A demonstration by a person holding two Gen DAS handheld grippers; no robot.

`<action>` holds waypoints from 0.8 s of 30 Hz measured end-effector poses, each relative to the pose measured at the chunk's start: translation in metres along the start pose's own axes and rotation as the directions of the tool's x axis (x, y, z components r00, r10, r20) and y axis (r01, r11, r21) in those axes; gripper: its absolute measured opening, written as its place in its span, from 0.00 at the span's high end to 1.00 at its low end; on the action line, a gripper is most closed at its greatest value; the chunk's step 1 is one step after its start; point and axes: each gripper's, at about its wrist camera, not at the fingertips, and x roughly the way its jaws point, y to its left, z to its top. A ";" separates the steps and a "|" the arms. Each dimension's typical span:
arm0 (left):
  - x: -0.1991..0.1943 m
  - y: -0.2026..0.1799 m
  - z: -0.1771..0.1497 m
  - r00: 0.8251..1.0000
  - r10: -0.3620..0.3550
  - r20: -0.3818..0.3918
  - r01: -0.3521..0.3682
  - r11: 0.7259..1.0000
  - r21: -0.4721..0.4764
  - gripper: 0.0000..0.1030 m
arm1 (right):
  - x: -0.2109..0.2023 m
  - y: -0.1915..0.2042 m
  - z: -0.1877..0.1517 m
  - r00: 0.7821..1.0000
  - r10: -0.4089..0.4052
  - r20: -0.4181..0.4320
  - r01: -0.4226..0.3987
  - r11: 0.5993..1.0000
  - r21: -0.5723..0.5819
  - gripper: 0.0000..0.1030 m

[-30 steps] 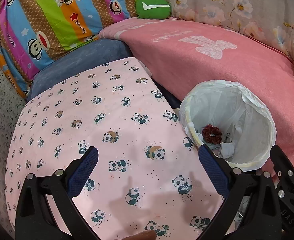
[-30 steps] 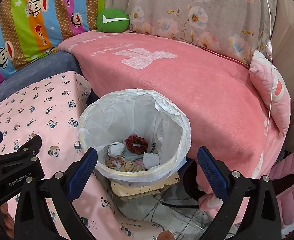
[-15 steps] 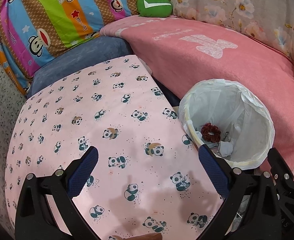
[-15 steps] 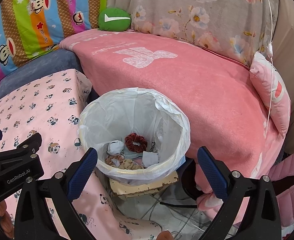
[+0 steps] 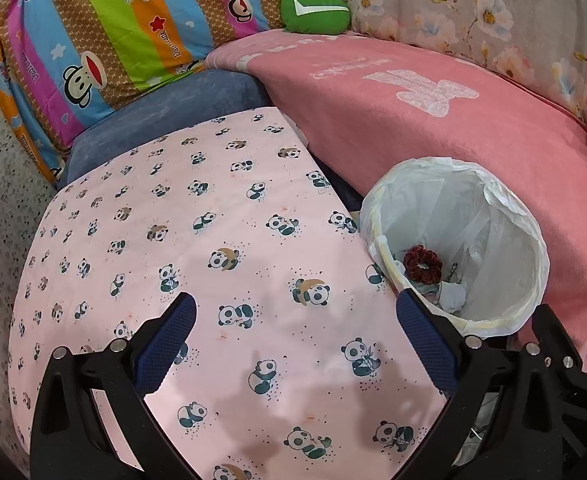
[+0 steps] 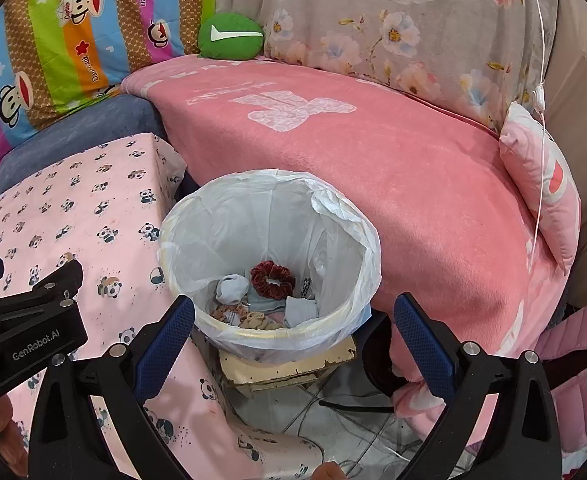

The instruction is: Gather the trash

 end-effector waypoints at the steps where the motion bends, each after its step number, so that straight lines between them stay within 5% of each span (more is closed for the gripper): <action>1: 0.000 0.000 0.000 1.000 0.001 0.000 -0.001 1.000 0.002 0.07 | 0.000 0.000 0.000 1.000 0.000 0.000 0.000 1.000 0.000 0.07; 24: 0.001 -0.002 -0.006 1.000 0.000 -0.006 0.000 1.000 0.016 0.07 | 0.002 -0.002 -0.004 1.000 -0.001 -0.009 0.001 1.000 -0.002 0.07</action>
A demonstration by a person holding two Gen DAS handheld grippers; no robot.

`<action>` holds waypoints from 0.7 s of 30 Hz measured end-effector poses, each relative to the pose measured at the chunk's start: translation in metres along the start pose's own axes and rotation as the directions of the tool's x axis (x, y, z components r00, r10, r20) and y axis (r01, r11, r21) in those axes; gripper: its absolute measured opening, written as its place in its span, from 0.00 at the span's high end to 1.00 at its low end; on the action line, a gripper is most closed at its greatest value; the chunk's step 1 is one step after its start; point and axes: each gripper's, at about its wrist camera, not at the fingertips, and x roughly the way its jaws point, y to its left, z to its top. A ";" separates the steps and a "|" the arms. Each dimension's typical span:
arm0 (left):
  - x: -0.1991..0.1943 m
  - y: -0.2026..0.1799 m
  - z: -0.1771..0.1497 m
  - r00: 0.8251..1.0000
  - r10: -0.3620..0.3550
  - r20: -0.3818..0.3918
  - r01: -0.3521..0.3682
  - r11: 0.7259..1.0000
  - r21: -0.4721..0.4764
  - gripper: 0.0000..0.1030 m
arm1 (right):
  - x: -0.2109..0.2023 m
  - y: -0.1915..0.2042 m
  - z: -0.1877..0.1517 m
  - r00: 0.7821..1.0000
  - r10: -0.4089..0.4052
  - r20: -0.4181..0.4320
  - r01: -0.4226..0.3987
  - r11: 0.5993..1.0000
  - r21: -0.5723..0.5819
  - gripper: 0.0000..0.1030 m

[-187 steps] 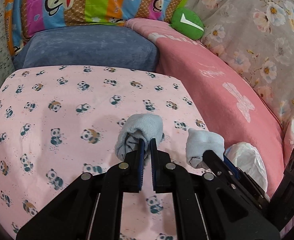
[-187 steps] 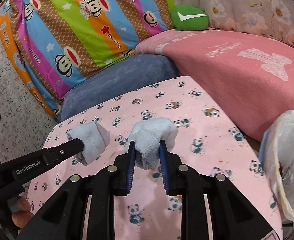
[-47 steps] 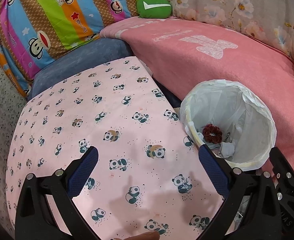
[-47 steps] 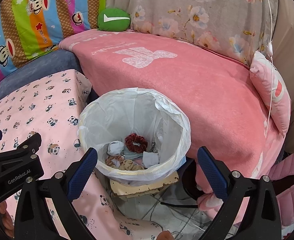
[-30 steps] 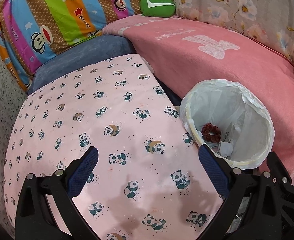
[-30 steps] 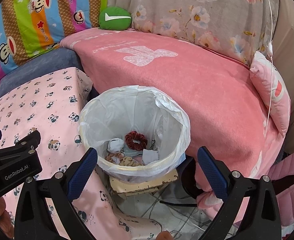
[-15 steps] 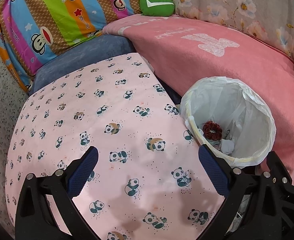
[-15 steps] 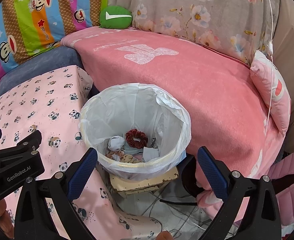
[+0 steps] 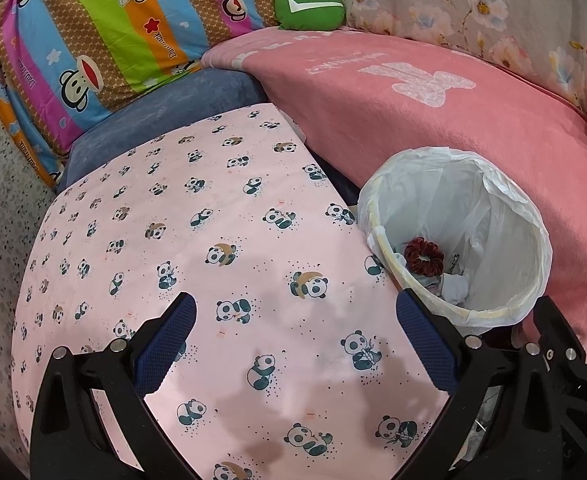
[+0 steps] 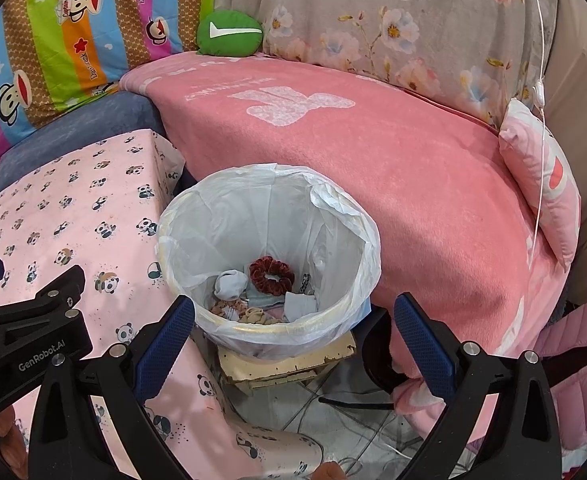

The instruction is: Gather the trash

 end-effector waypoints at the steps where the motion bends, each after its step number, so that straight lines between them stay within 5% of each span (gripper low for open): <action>1: 0.000 0.000 0.000 1.000 0.000 0.000 0.000 1.000 0.003 0.07 | 0.001 0.000 0.000 1.000 0.000 0.000 0.000 1.000 -0.001 0.07; 21: 0.005 0.000 -0.005 1.000 -0.003 -0.010 0.003 1.000 0.027 0.07 | 0.004 -0.005 -0.001 1.000 -0.006 -0.005 0.006 1.000 0.002 0.07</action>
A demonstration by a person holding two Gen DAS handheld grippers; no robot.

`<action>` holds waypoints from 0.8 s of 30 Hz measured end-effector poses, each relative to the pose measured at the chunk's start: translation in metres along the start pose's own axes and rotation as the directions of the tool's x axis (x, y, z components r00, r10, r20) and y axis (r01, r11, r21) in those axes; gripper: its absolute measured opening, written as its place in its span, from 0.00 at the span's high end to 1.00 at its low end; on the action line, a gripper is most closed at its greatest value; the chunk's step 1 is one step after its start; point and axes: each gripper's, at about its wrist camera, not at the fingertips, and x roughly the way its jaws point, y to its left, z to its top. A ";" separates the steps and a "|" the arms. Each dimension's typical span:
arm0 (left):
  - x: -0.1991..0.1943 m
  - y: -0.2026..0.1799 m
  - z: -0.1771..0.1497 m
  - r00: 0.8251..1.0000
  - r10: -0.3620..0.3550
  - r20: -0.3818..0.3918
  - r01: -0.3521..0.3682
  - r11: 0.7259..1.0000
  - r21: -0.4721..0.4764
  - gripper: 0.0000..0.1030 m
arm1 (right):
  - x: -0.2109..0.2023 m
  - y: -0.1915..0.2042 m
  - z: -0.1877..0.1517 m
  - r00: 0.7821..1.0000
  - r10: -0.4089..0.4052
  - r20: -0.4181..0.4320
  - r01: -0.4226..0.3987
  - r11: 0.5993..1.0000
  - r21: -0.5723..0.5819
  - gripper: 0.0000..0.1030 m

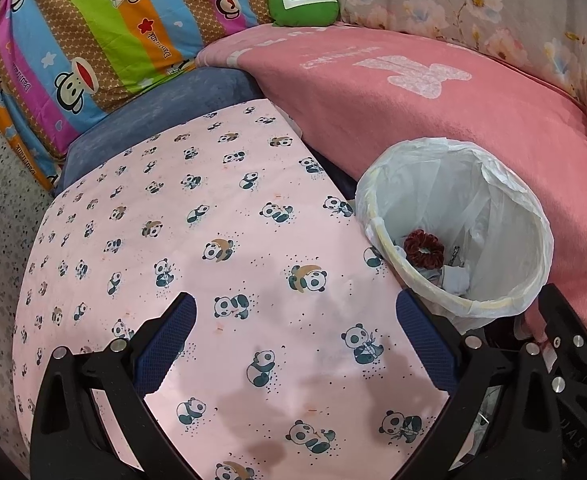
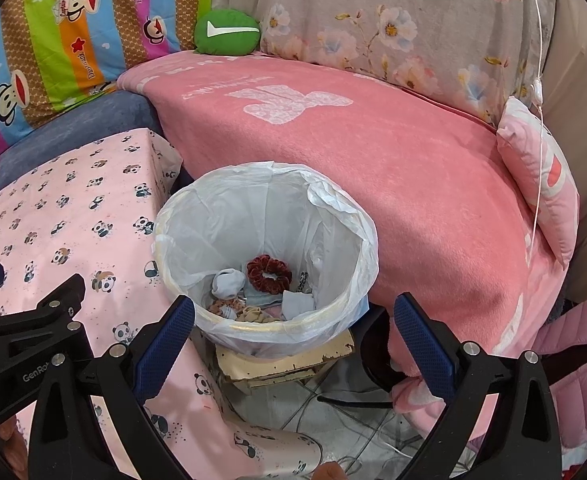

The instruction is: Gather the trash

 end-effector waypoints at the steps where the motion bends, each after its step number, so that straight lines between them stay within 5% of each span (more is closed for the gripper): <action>1: 0.000 0.000 0.000 1.000 -0.001 0.001 0.001 1.000 0.002 0.07 | 0.000 0.000 0.000 1.000 -0.001 -0.002 0.001 1.000 -0.001 0.07; 24: 0.011 0.002 -0.005 0.999 -0.017 -0.037 0.018 1.000 0.017 0.07 | 0.002 0.000 -0.001 1.000 -0.010 -0.010 0.010 1.000 -0.001 0.07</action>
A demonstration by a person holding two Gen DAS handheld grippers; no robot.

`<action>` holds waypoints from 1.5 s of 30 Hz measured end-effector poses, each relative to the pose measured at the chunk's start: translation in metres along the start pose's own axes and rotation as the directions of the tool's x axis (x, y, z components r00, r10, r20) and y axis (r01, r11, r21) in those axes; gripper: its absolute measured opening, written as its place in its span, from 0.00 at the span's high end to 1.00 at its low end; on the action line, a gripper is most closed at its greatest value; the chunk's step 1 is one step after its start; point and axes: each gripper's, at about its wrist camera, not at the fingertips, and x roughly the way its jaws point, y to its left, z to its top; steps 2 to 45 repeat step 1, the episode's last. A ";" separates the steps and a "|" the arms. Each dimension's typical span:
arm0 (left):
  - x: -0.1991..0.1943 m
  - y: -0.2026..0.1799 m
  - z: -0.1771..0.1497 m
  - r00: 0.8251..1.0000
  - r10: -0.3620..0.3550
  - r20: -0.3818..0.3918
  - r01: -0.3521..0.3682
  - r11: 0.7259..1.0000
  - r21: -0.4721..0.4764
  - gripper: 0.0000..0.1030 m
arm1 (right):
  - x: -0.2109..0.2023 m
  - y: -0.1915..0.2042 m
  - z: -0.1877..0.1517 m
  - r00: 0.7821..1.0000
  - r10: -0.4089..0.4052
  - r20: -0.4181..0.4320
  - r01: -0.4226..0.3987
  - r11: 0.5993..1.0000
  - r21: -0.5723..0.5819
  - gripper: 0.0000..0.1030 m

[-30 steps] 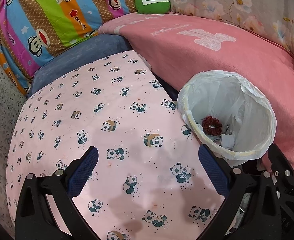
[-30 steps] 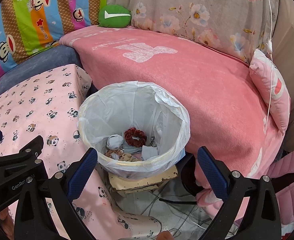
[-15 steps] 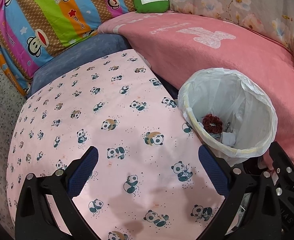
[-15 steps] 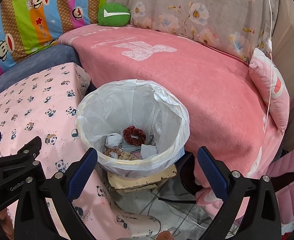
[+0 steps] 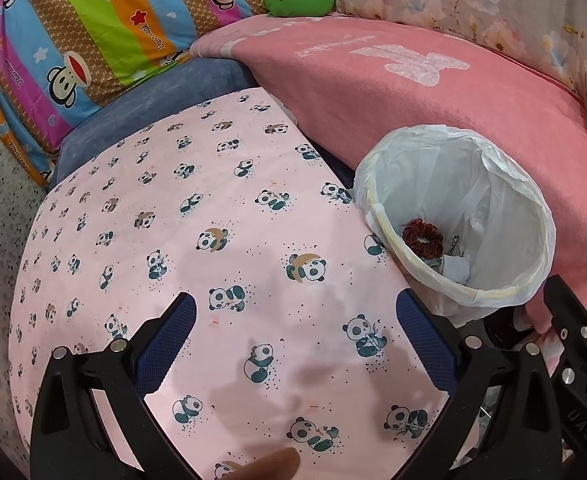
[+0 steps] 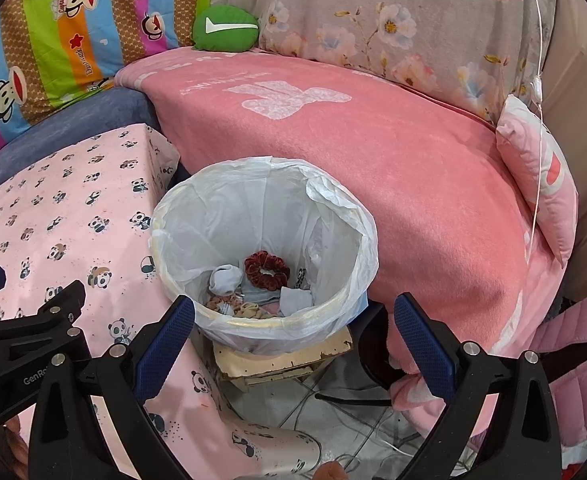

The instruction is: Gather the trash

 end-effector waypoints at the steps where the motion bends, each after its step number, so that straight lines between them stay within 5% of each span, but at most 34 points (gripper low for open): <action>1: 0.001 0.001 0.000 1.000 -0.003 -0.001 0.003 1.000 0.001 0.07 | 0.001 0.000 0.000 1.000 -0.001 -0.001 0.001 1.000 0.001 0.07; 45: 0.001 0.001 0.000 1.000 -0.003 -0.001 0.003 1.000 0.001 0.07 | 0.001 0.000 0.000 1.000 -0.001 -0.001 0.001 1.000 0.001 0.07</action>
